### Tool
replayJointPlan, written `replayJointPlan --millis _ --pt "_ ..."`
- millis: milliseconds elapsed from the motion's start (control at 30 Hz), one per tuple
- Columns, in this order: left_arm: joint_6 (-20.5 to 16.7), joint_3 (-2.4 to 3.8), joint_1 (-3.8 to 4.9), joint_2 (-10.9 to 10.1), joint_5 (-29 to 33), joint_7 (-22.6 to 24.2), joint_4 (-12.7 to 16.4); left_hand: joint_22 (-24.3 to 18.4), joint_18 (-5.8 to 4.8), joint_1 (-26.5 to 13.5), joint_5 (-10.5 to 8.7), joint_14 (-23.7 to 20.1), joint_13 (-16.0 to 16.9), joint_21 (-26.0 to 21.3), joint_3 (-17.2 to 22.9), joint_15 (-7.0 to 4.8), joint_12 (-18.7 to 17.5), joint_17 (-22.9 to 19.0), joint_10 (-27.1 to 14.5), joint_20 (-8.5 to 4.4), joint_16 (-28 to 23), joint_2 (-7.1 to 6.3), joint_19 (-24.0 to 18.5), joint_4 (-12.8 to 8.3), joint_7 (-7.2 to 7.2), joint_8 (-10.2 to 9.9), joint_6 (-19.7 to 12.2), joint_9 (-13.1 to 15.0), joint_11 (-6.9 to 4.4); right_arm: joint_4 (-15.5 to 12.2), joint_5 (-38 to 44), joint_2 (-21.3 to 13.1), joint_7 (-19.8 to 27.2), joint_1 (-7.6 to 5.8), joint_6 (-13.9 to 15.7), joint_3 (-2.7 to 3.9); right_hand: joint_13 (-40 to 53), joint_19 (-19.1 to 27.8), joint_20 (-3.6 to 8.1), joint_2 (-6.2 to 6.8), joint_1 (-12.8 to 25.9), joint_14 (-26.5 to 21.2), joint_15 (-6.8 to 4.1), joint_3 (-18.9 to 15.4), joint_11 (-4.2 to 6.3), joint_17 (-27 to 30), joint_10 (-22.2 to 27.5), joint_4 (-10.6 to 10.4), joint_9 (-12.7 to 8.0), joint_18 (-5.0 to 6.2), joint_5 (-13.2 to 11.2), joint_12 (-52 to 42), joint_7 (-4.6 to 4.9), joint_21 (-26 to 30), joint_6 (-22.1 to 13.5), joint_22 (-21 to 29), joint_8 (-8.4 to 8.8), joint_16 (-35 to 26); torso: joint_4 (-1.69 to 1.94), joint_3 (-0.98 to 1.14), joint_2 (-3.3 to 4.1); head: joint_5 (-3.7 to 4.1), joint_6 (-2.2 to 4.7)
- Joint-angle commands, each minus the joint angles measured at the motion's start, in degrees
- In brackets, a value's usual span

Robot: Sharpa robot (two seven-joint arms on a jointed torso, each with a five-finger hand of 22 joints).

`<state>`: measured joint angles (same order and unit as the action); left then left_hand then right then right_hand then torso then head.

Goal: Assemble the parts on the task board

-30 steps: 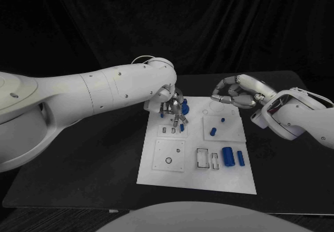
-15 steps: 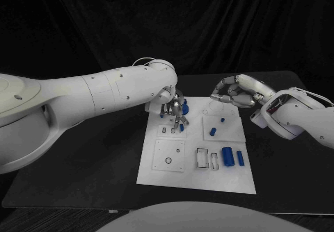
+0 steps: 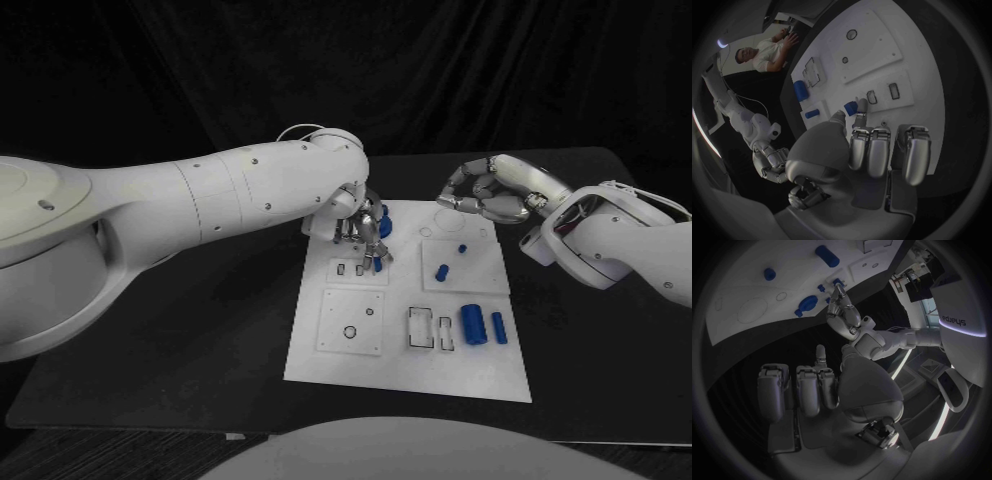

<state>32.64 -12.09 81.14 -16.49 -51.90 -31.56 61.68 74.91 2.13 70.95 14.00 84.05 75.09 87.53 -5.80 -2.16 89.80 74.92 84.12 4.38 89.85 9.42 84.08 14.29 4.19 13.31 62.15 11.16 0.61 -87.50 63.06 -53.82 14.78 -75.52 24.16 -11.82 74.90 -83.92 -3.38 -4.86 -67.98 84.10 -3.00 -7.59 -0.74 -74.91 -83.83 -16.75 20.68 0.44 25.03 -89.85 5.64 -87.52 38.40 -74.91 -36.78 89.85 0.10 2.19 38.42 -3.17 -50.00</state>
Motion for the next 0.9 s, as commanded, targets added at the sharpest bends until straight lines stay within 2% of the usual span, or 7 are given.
replayJointPlan --millis 33,67,433,900 --pt "-0.34 0.06 -0.23 0.02 0.49 0.97 0.21 9.38 -0.6 0.24 0.8 5.95 14.91 -0.29 0.55 -0.5 0.2 15.08 5.88 -0.49 0.15 -0.6 1.52 -0.31 -0.12 -0.29 0.32 0.24 -0.54 -0.03 -0.04 -0.01 -1.14 0.1 -0.64 0.04 15.1 -4.33 -0.36 -0.57 0.34 5.9 0.48 -0.36 -0.41 -15.09 -6.17 -0.04 -0.1 0.41 -0.43 -0.15 0.07 0.39 0.43 -13.95 -0.38 0.15 0.02 -0.03 0.01 -0.03 0.0" --pt "-0.28 0.06 -0.28 -0.01 0.49 0.92 0.27 9.49 -0.62 0.68 1.61 5.95 14.91 -0.26 1.01 -0.64 0.2 15.08 5.88 -0.63 0.15 -0.86 1.62 -0.84 -0.27 -0.34 0.52 0.51 -0.69 -0.03 -0.04 -0.01 -1.17 0.1 -0.65 0.04 15.1 -4.32 -0.38 -0.71 0.5 5.9 0.5 -0.42 -0.42 -15.09 -6.17 -0.06 -0.12 0.42 -0.45 -0.15 0.08 0.41 0.51 -13.95 -0.39 0.15 0.02 -0.05 0.0 -0.04 0.0" --pt "-0.51 0.06 -0.47 -0.18 0.49 0.87 0.36 9.58 -0.64 1.53 3.02 5.95 14.91 -0.3 2.61 -1.15 0.2 15.08 5.88 -1.13 0.15 -1.62 1.75 -2.3 -0.83 -0.23 1.5 1.79 -1.23 0.04 -0.04 0.0 -1.32 0.1 -0.77 0.04 15.1 -4.24 -0.42 -0.99 0.81 5.9 0.53 -0.53 -0.45 -15.09 -6.17 -0.06 -0.18 0.46 -0.42 -0.15 0.07 0.53 0.66 -13.9 -0.4 0.15 -0.03 0.02 -0.02 -0.22 0.0" --pt "-1.03 0.06 -0.55 -0.2 0.49 1.31 0.28 9.72 -0.67 1.96 6.33 5.95 14.91 -0.36 5.11 -1.7 0.2 15.08 5.88 -1.71 0.15 -2.71 1.92 -4.04 -1.31 -0.2 1.89 3.9 -1.74 0.18 -0.04 0.11 -1.62 0.1 -1.06 0.04 15.1 -4.14 -0.44 -1.12 0.95 5.9 0.56 -0.61 -0.49 -15.09 -6.17 -0.04 -0.2 0.5 -0.4 -0.15 0.05 0.7 0.83 -13.83 -0.44 0.15 0.03 -0.03 -0.05 -0.26 0.0"
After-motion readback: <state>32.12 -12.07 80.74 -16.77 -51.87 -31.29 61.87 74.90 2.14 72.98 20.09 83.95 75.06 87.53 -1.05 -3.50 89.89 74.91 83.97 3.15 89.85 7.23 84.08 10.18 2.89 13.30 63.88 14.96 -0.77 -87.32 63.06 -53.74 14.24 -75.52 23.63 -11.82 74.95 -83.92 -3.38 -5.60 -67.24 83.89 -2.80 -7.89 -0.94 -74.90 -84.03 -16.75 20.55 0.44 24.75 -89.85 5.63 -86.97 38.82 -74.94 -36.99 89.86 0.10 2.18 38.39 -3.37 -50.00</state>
